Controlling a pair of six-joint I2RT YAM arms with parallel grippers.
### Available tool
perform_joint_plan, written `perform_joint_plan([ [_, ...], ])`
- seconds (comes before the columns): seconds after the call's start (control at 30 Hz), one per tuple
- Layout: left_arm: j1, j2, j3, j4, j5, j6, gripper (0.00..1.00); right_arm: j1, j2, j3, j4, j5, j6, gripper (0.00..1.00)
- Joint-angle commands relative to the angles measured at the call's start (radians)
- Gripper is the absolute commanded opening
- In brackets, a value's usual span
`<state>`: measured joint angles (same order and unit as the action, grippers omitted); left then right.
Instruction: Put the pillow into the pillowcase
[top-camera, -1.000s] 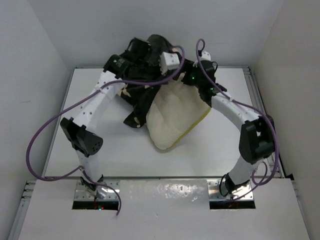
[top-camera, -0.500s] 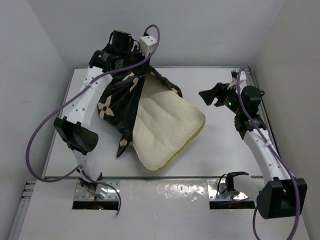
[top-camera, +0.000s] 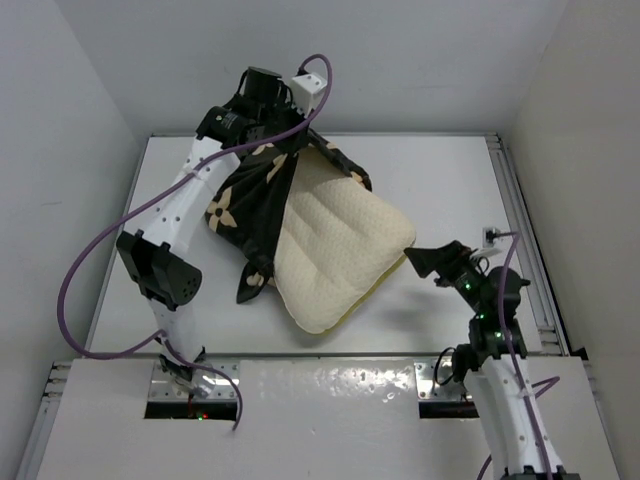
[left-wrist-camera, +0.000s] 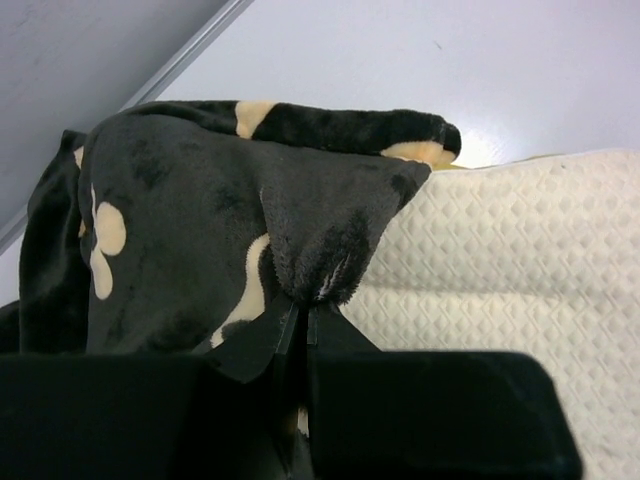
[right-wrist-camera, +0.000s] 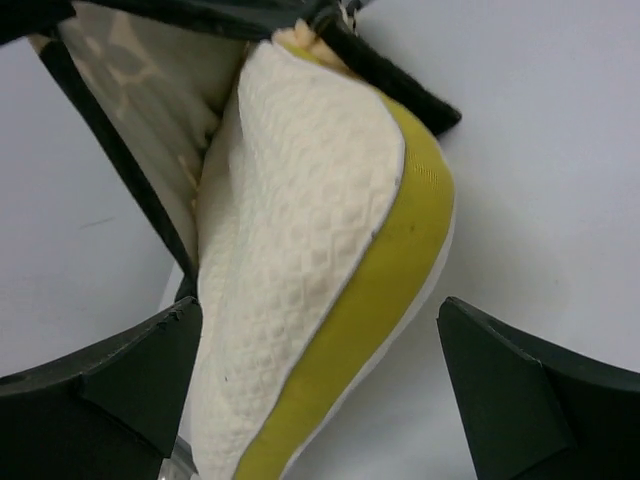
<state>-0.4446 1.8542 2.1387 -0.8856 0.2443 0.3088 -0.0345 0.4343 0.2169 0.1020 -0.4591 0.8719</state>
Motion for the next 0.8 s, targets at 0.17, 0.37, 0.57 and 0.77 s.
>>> perform_joint_plan([
  [0.17,-0.055,0.022,0.061,0.145,-0.013,-0.056,0.0,0.231,0.116,-0.27,0.385,0.06,0.272,0.99],
  [0.37,-0.088,0.008,0.043,0.139,-0.046,-0.039,0.0,0.56,0.434,-0.26,0.774,0.242,0.228,0.99],
  [0.57,-0.085,-0.021,-0.003,0.12,0.065,-0.011,0.0,0.676,0.782,-0.222,1.092,0.444,0.243,0.72],
  [0.77,-0.137,-0.021,-0.043,-0.001,0.247,0.151,0.0,0.624,1.142,0.056,1.456,0.362,0.273,0.0],
])
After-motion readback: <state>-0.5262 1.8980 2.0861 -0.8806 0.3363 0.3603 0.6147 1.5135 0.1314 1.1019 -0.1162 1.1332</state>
